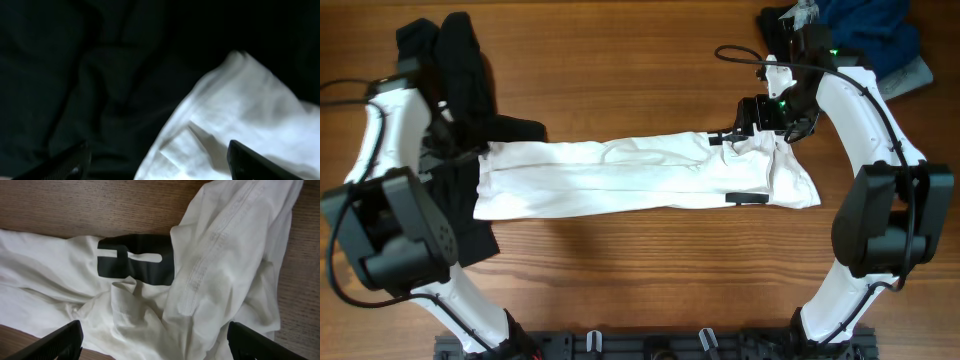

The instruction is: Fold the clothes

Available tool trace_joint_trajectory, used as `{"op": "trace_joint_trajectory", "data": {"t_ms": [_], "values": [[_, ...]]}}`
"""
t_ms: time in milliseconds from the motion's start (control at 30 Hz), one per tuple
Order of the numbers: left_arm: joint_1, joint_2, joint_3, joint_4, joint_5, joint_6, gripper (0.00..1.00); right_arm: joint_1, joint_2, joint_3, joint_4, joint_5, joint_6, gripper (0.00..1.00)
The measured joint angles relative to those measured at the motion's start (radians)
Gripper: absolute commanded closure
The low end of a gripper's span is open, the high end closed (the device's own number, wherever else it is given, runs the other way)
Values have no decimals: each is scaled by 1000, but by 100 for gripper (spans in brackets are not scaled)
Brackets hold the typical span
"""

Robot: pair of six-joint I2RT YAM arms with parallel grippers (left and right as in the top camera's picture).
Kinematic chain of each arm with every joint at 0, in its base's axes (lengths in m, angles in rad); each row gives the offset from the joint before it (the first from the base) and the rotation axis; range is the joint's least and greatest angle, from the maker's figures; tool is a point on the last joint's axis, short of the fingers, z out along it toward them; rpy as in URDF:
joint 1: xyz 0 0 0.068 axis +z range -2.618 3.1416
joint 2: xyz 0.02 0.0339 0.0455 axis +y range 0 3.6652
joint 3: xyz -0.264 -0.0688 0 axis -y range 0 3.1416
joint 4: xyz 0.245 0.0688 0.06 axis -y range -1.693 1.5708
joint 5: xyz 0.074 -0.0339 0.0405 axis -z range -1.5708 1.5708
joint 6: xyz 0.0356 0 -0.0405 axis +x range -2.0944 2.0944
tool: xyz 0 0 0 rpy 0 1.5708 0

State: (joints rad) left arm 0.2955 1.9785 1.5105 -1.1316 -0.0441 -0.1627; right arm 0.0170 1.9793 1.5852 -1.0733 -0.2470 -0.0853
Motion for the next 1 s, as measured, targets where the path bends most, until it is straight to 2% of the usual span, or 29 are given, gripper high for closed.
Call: {"op": "trace_joint_trajectory", "data": {"t_ms": [100,267,400,600,867,1000], "values": [[43,0,0,15,73,27,26,0,0,0,13,0,0,7],[40,0,0,26,165,100,30,0,0,0,50,0,0,7],[40,0,0,34,223,149,29,0,0,0,61,0,0,7],[39,43,0,42,252,186,36,0,0,0,65,0,0,7],[2,135,-3,33,252,234,31,0,0,0,66,0,0,7],[-19,137,-18,48,252,253,33,0,0,0,66,0,0,7]]}}
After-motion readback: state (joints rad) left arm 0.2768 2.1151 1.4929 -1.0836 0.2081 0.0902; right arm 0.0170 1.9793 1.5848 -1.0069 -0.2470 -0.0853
